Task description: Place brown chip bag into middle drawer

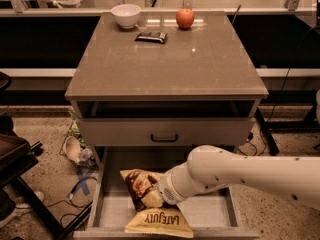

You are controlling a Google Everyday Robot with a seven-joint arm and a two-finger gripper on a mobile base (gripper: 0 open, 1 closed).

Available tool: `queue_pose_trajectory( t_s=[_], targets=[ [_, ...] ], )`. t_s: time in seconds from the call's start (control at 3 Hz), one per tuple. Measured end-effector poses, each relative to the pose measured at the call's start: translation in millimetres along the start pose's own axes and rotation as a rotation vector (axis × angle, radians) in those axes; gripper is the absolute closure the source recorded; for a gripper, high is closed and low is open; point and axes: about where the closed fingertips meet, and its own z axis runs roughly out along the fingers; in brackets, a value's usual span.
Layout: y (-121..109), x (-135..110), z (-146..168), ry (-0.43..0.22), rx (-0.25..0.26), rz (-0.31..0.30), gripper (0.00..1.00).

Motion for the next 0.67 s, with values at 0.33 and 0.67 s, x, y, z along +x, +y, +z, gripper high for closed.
queue_pose_trajectory(
  t_s=[0.33,0.67],
  targets=[
    [-7,-15,44,0.026,-0.027,-0.002,1.00],
    [-25,-41,94,0.038,-0.066,0.029,1.00]
  ],
)
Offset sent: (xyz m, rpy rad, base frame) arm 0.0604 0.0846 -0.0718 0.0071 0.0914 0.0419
